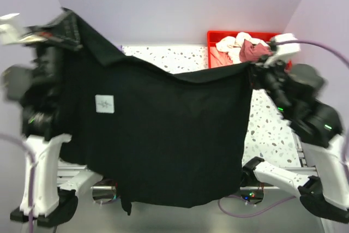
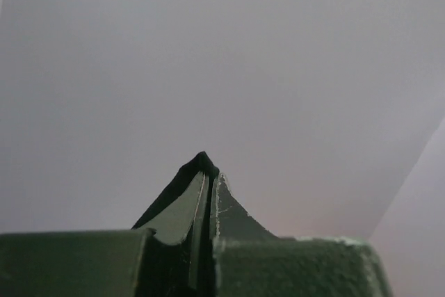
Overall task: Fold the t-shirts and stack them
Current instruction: Flatten the tshirt out, then fold the tshirt
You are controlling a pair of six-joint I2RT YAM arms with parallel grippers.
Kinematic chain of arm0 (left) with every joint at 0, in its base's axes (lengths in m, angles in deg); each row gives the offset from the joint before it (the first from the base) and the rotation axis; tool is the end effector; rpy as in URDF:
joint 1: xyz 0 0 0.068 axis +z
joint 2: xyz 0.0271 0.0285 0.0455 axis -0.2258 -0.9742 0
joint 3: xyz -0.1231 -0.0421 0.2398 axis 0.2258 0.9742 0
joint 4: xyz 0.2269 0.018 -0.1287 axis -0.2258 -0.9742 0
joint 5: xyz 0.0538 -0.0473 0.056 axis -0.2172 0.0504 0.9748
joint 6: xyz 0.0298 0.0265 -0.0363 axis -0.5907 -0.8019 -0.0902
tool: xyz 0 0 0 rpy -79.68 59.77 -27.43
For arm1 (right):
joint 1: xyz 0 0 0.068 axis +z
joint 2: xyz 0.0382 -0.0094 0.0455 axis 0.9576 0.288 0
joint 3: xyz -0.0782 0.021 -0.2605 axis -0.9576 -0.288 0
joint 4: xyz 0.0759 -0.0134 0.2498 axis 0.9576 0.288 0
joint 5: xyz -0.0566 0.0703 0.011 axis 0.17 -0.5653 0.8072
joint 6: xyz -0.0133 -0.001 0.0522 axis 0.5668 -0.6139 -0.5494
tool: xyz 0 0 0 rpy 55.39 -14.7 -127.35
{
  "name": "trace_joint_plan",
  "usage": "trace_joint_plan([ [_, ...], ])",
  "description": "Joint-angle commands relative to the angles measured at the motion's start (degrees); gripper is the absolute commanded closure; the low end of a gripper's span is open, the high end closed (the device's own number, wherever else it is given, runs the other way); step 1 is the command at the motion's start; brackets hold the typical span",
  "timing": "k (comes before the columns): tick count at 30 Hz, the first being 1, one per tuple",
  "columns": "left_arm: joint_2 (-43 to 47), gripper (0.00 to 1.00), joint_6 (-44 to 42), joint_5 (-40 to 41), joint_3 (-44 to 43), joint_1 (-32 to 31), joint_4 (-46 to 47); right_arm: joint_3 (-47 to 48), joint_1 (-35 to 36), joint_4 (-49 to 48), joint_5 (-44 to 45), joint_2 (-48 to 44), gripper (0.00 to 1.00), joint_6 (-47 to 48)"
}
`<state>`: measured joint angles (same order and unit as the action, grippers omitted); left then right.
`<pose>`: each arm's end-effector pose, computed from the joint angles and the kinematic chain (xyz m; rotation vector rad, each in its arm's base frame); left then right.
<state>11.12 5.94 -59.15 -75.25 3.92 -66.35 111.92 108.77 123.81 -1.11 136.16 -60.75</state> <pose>0.0987 -0.0116 0.5953 -0.2416 0.9822 -0.4671 0.0981 0.0547 0.5366 -0.1885 1.6341 0.2274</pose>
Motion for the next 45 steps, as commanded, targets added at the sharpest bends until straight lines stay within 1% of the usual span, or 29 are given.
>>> trace_joint_plan([
  [1, -5.96, 1.0, -1.53, 3.12, 13.53, 0.07, 5.25, -12.39, -0.35, -9.89, 15.65, 3.77, 1.0, 1.04],
  [2, -7.36, 1.0, -1.45, 3.12, 16.26, 0.07, 7.35, -14.88, -0.87, -11.65, 15.68, 6.13, 1.0, 1.31],
  [3, -15.38, 1.0, 0.12, 5.82, 24.56, -0.1, 11.2, -20.3, -4.71, -16.62, 10.8, 11.37, 1.0, 0.62],
  [4, -15.46, 1.0, 0.14, 5.85, 24.64, -0.1, 11.23, -20.36, -4.74, -16.67, 10.75, 11.42, 1.0, 0.61],
  [5, -18.07, 1.0, 0.31, 5.94, 26.38, -0.1, 13.06, -23.58, -6.66, -18.07, 6.05, 13.34, 1.0, -0.17],
  [6, -20.88, 1.0, 0.57, 5.5, 28.4, -0.02, 15.95, -24.91, -10.59, -21.47, 3.14, 18.32, 1.0, -0.62],
  [7, -26.82, 1.0, 0.4, 4.11, 28.68, -0.02, 17.03, -26.58, -11.94, -24.03, 1.28, 20.71, 1.0, -0.27],
  [9, -33.09, 1.0, -1.61, 1.29, 27.46, -0.02, 19.48, -28.36, -15.01, -28.69, -0.66, 27.12, 1.0, 0.08],
  [10, -39.3, 1.0, -2.23, 1.28, 26.06, -0.02, 19.24, -28.27, -15.64, -30.02, -1.46, 33.59, 1.0, 1.73],
  [11, -42.32, 1.0, -2.67, 0.93, 24.22, -0.02, 18.1, -26.18, -16.95, -30.12, -2.33, 36.7, 1.0, 1.84],
  [12, -47.31, 1.0, -2.94, 0.58, 20.37, -0.02, 15.65, -24.68, -17.4, -29.6, -4.87, 39.52, 1.0, 2.19],
  [13, -49.28, 1.0, -3.11, 0.31, 18.94, -0.02, 15.11, -23.27, -17.84, -29.16, -5.15, 44.86, 1.0, 2.28],
  [14, -50.95, 1.0, -3.2, 0.05, 17.97, -0.02, 15.62, -20.74, -18.28, -28.89, -4.72, 46.82, 1.0, 2.37],
  [16, -54.38, 1.0, -3.55, -0.13, 15.77, -0.1, 15.37, -19.05, -18.63, -28.28, -4.1, 50.43, 1.0, 2.46],
  [18, -55.71, 1.0, -3.82, 0.13, 15.15, -0.02, 15.45, -18.16, -19.16, -28.88, -4.19, 50.89, 1.0, 2.63],
  [23, -56.07, 1.0, -4.52, 1.19, 15.94, -0.02, 15.9, -17.72, -19.86, -29.51, -5.33, 50.71, 1.0, 3.16],
  [29, -51.33, 1.0, -1.98, 1.98, 20.59, -0.02, 13.62, -17.54, -19.86, -26.96, -6.38, 49.92, 1.0, 5.97],
  [35, -41.14, 1.0, 5.31, 3.56, 30.51, -0.37, 10.63, -20.53, -19.95, -25.73, -7.18, 44.92, 1.0, 8.16],
  [36, -38.6, 1.0, 5.85, 4.61, 31.66, -0.89, 10.27, -20.88, -19.86, -25.47, -7.18, 43.69, 1.0, 8.51],
  [38, -36.21, 1.0, 7.07, 5.41, 34.38, -1.42, 9.22, -21.5, -19.86, -25.11, -7.35, 42.81, 1.0, 8.96],
  [41, -31.73, 1.0, 8.74, 6.55, 37.02, -2.21, 8.95, -22.11, -19.86, -24.5, -7.7, 41.13, 1.0, 9.57],
  [45, -27.25, 1.0, 11.47, 9.0, 37.47, -3.18, 2.37, -22.64, -19.86, -22.39, -9.28, 39.46, 1.0, 11.32],
])
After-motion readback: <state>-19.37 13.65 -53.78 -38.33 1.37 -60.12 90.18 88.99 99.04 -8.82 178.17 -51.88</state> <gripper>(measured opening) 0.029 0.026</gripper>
